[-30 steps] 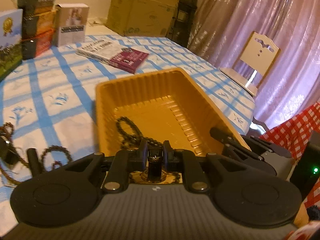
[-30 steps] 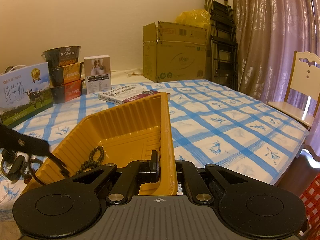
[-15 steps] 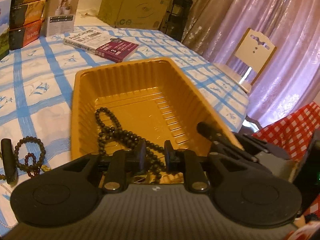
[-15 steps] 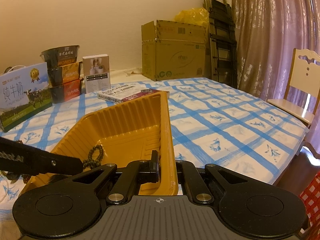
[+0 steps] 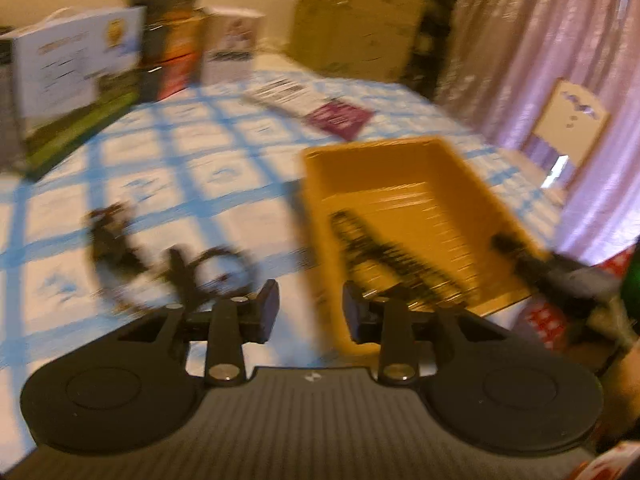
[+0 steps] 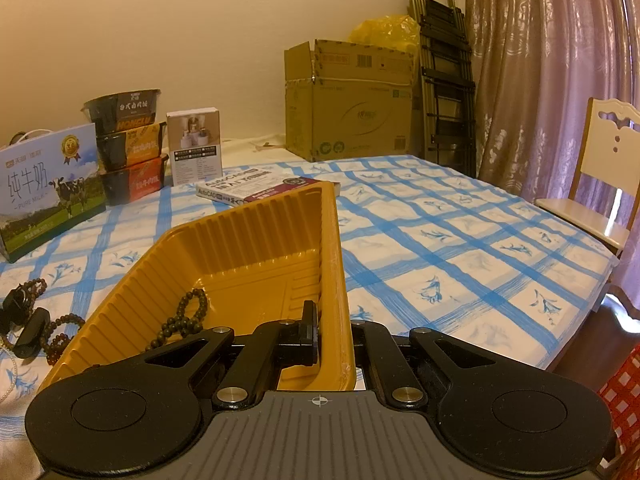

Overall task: Organize jewelry
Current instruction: 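Carry the pendant into the orange tray and open the left tool, then close the left tool on the black cylindrical pendant in the pile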

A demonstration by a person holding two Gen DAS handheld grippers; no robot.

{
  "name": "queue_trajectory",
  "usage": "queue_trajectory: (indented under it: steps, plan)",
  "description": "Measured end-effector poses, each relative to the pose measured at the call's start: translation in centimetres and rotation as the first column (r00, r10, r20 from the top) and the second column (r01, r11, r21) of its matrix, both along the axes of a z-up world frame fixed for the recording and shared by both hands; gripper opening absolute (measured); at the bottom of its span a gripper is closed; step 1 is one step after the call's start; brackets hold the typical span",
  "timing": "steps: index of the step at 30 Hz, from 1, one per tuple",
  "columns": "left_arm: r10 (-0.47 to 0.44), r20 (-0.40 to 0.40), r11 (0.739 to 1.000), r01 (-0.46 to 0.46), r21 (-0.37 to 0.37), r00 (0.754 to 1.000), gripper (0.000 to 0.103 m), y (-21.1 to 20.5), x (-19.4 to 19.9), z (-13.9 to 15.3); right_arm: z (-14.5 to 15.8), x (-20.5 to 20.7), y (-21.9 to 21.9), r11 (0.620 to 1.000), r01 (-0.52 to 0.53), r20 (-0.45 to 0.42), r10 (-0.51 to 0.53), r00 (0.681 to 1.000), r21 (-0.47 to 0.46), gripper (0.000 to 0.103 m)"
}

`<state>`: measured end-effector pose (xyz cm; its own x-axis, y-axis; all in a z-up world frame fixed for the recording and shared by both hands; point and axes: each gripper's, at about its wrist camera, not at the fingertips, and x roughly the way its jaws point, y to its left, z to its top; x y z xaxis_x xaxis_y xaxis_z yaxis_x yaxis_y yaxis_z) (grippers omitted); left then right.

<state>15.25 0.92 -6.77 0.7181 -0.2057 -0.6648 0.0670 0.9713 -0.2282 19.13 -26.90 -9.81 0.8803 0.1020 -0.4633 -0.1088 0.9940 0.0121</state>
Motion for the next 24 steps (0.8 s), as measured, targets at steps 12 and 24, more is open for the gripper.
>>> queue_trajectory:
  steps: [12, 24]
  plan:
    - [0.153, -0.087, 0.98, -0.139, 0.143, 0.984, 0.042, 3.6, -1.8, -3.7, 0.0, 0.1, -0.2, 1.0, 0.0, -0.002, 0.0, 1.0, 0.0, 0.004]
    - [0.138, -0.069, 0.977, -0.124, 0.173, 0.988, 0.046, 2.9, 1.8, -4.3, 0.0, 0.1, -0.1, 1.0, -0.001, -0.003, 0.001, 1.0, 0.001, 0.004]
